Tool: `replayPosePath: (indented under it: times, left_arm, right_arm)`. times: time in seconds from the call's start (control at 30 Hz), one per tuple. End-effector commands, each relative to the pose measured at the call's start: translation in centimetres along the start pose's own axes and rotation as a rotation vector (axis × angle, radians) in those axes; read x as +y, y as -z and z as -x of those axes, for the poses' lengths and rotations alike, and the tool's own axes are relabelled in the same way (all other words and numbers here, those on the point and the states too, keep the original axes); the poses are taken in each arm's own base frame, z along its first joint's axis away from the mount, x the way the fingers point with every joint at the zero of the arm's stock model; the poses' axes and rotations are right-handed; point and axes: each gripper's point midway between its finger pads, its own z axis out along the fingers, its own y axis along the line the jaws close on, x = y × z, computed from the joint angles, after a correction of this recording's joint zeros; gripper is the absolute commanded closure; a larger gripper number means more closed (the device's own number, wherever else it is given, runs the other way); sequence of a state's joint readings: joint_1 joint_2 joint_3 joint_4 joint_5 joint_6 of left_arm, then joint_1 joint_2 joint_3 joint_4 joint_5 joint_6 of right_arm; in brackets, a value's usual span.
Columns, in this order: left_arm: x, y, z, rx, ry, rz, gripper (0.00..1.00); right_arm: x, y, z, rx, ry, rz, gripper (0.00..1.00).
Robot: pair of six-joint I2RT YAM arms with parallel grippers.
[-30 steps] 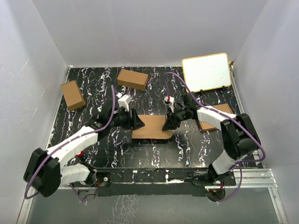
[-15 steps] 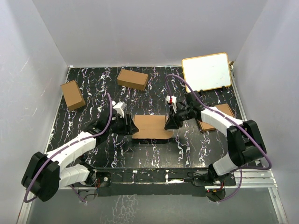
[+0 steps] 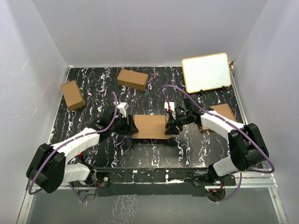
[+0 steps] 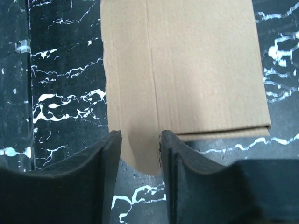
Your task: Fold the paper box
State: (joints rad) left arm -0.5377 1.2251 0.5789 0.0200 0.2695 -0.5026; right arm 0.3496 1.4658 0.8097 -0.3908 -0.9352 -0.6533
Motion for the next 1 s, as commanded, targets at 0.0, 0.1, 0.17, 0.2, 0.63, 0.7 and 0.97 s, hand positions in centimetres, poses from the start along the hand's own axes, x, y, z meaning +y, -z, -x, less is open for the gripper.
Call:
replayPosePath:
  times: [0.0,0.1,0.17,0.2,0.63,0.7,0.97]
  left_arm:
    - [-0.2,0.7,2.1,-0.039,-0.090,0.015,0.47]
    - [-0.2,1.3,3.2,-0.056,-0.106,0.033,0.47]
    - [0.1,1.5,3.8,-0.067,-0.107,0.048,0.47]
    - [0.2,1.4,4.0,-0.070,-0.106,0.057,0.47]
    - [1.9,0.1,3.1,-0.049,0.052,0.056,0.43]
    - [2.3,0.5,2.0,-0.064,0.095,0.052,0.42]
    - [2.7,1.7,1.9,-0.123,0.129,0.036,0.37]
  right_arm:
    - [0.2,-0.8,4.1,-0.045,0.287,-0.019,0.48]
    - [0.2,-1.7,5.1,-0.021,0.410,-0.050,0.31]
    - [-0.3,-2.2,5.4,0.000,0.464,-0.077,0.26]
    - [-0.5,-2.4,5.5,0.008,0.487,-0.089,0.24]
    - [-2.5,-5.4,5.0,0.093,0.478,-0.125,0.23]
    - [-2.8,-5.6,4.3,0.113,0.466,-0.133,0.23]
    - [-3.3,-5.8,3.1,0.151,0.451,-0.144,0.26]
